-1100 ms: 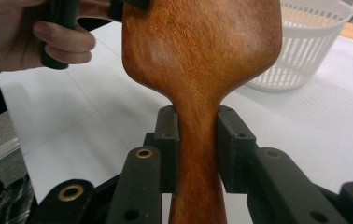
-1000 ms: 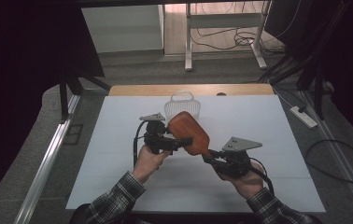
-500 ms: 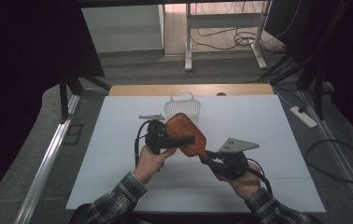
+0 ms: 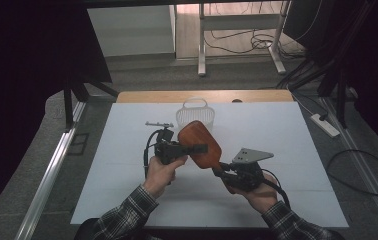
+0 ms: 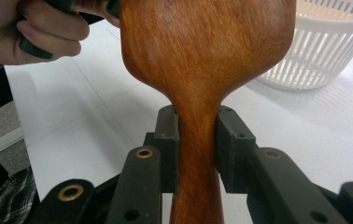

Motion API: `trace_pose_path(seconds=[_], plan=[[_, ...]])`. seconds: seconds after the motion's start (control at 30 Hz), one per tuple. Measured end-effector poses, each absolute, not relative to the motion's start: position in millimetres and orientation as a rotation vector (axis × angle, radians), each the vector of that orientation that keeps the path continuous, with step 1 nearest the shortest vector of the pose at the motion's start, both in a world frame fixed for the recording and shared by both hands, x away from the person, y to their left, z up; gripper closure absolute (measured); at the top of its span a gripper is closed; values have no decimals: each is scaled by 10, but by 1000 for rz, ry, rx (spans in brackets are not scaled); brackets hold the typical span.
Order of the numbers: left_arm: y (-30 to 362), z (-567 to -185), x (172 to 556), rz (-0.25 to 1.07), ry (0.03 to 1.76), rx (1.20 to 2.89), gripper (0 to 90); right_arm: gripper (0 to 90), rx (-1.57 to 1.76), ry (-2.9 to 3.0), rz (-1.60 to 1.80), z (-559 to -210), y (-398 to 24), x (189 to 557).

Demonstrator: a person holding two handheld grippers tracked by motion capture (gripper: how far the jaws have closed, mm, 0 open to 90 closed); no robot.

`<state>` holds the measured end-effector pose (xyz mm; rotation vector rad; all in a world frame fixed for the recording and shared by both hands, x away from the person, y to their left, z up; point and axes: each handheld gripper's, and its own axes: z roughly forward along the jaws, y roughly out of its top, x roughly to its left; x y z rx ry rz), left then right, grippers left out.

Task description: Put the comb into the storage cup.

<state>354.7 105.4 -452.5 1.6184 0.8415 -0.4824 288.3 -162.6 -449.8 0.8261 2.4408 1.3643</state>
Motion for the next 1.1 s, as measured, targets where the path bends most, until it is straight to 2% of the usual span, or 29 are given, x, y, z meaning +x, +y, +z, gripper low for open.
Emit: trace_pose_path(seconds=[0.17, 0.3, 0.43, 0.5, 0.6, 0.67, 0.7, 0.83, 1.1], plan=[[1044, -4488, 3535, -454, 821, 1635, 547, 696, 827, 2446, 1365, -4508, -1624, 2896], [1045, -4464, 3524, -414, 825, 1643, 545, 571, 822, 2469, 1386, -4501, -1630, 2912], [1073, -4473, 3537, -400, 833, 1643, 543, 486, 832, 2506, 1346, -4511, -1624, 2934], [1081, -4472, 3539, -394, 834, 1645, 542, 473, 842, 2510, 1341, -4511, -1626, 2940], [1092, -4455, 3536, -374, 837, 1653, 542, 369, 851, 2521, 1329, -4496, -1643, 2970], [1098, -4446, 3532, -363, 836, 1652, 541, 352, 857, 2521, 1330, -4491, -1647, 2975], [1098, -4443, 3532, -362, 835, 1653, 541, 311, 865, 2533, 1318, -4489, -1649, 2985], [1090, -4427, 3522, -342, 831, 1664, 539, 250, 880, 2569, 1285, -4505, -1656, 3008], [1096, -4364, 3518, -290, 815, 1701, 539, 196, 889, 2592, 1342, -4492, -1711, 3022]])
